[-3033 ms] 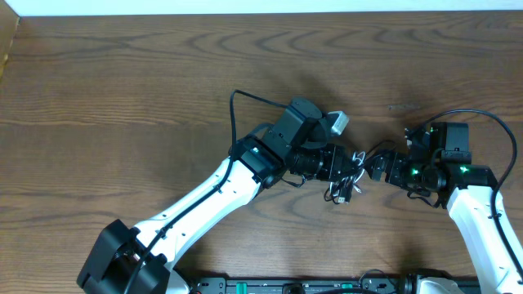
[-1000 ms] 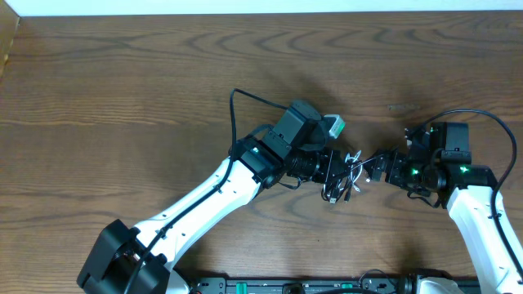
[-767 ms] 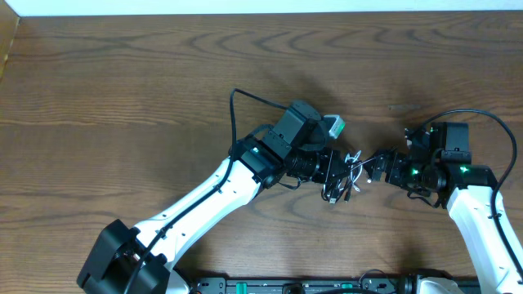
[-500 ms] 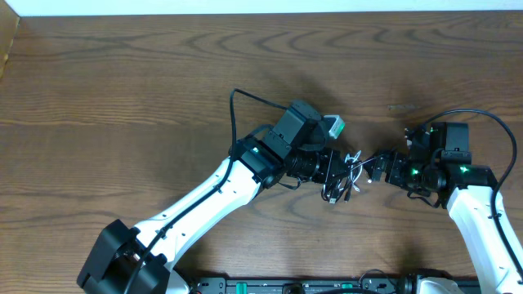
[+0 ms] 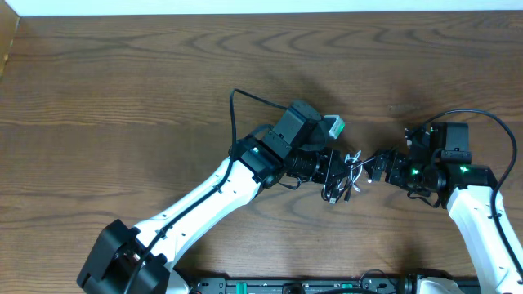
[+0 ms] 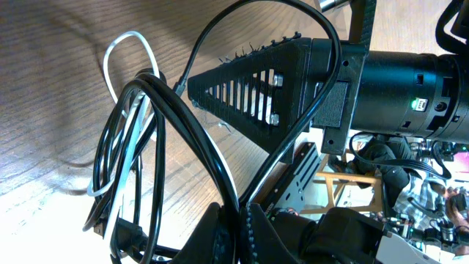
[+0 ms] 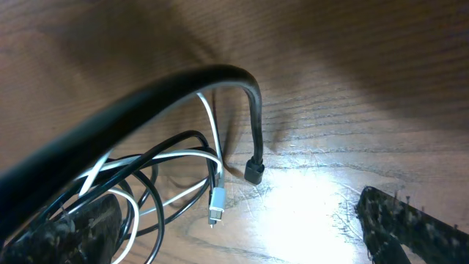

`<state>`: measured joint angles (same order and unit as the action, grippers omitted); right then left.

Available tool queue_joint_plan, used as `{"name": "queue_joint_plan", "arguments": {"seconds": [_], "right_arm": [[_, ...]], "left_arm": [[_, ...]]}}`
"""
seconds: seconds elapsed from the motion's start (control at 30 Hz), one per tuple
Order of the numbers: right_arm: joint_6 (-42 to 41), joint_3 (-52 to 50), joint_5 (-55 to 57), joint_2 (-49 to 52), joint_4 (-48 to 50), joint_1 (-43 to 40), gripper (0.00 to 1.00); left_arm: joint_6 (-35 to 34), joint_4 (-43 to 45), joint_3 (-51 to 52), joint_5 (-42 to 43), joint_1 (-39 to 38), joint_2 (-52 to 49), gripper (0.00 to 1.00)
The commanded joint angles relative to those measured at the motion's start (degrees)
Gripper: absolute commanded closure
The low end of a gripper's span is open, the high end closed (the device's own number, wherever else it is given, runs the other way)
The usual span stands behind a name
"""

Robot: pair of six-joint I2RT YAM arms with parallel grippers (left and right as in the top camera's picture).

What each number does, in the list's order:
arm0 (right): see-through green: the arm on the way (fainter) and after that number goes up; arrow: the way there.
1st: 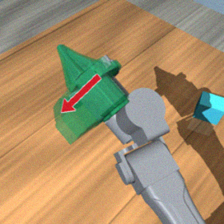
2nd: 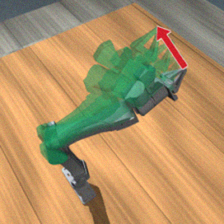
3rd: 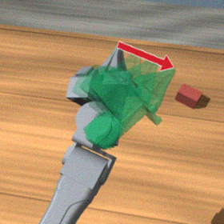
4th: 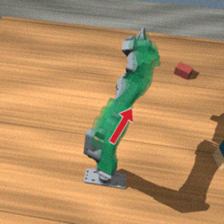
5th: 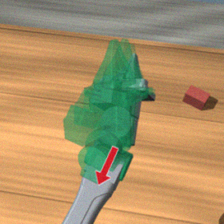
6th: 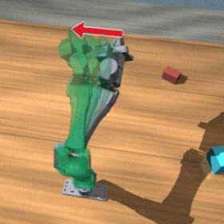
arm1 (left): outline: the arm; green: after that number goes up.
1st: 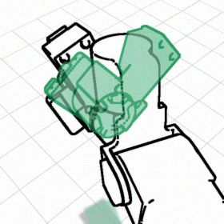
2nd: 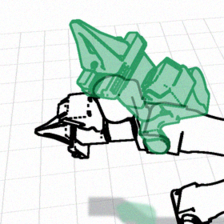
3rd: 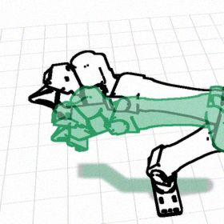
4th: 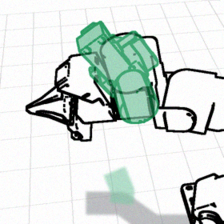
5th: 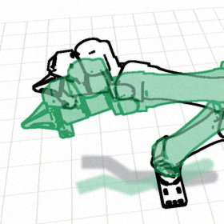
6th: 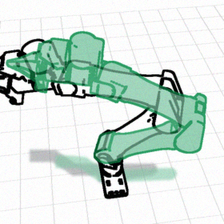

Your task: Untangle cables

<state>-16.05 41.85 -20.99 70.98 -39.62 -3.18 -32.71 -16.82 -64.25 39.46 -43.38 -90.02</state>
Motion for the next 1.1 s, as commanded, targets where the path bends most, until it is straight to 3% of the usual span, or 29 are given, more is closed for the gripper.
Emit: {"name": "queue_joint_plan", "arguments": {"seconds": [0.0, 1.07], "right_arm": [[0.46, 0.79, -0.13, 0.17, 0.00, 0.28, 0.01], [0.46, 0.79, -0.13, 0.17, 0.00, 0.28, 0.01]], "left_arm": [[1.18, -0.31, -0.04, -0.31, -0.02, -0.33, 0.92], [1.20, -1.20, -0.04, -1.57, -0.02, -0.33, 0.92]]}}
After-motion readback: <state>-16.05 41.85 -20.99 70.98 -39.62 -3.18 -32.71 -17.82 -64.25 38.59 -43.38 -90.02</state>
